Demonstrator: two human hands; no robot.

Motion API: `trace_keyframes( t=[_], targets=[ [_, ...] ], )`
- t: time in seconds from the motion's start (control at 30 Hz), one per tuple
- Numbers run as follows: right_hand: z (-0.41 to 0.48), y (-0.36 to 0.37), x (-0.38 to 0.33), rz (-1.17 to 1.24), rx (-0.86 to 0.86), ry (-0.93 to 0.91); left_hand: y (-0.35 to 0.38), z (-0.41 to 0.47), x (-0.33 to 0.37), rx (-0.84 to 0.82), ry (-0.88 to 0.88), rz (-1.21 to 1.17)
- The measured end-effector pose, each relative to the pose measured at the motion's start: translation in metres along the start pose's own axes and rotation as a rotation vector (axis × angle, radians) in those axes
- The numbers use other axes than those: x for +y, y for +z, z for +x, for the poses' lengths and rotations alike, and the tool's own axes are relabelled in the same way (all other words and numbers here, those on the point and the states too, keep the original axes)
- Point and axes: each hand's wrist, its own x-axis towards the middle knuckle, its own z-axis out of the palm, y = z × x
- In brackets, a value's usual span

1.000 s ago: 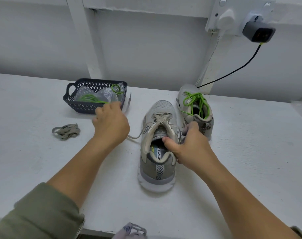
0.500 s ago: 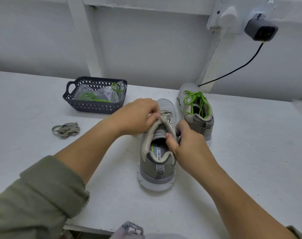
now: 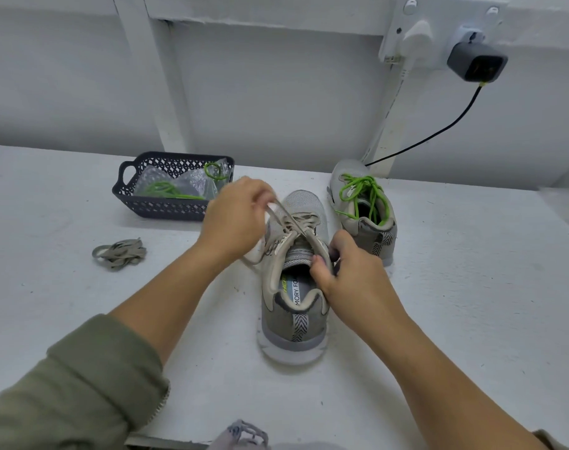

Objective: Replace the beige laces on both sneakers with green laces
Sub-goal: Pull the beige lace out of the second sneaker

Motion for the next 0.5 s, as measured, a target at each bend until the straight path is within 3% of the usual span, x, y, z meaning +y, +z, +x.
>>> trace_keyframes(
  t=[0.07, 0.1, 0.17, 0.23, 0.3, 0.4, 0.47, 0.5],
  targets=[
    [-0.001, 0.000, 0.000, 0.003, 0.002, 0.004, 0.002, -0.003, -0.005, 0.091, -0.320, -0.153],
    [0.000, 0.001, 0.000, 0.003, 0.003, 0.006, 0.003, -0.007, -0.009, 0.067, -0.371, -0.148],
    [0.000, 0.001, 0.001, 0.003, 0.005, 0.014, 0.000, -0.014, -0.005, -0.086, -0.224, -0.061],
    [0.001, 0.002, 0.001, 0.002, 0.007, 0.018, -0.008, -0.013, 0.008, -0.214, 0.064, -0.012],
    [0.001, 0.003, 0.000, 0.001, 0.006, 0.021, -0.014, -0.010, 0.018, -0.320, 0.194, 0.061],
    [0.001, 0.002, -0.001, 0.010, 0.009, 0.021, -0.012, -0.007, 0.017, -0.317, 0.186, 0.106],
    [0.000, 0.002, 0.000, 0.013, 0.011, 0.021, -0.007, -0.006, 0.014, -0.150, 0.096, 0.225],
    [0.000, 0.002, 0.000, 0.013, 0.009, 0.020, -0.006, -0.007, 0.012, -0.033, -0.034, 0.284]
  ],
)
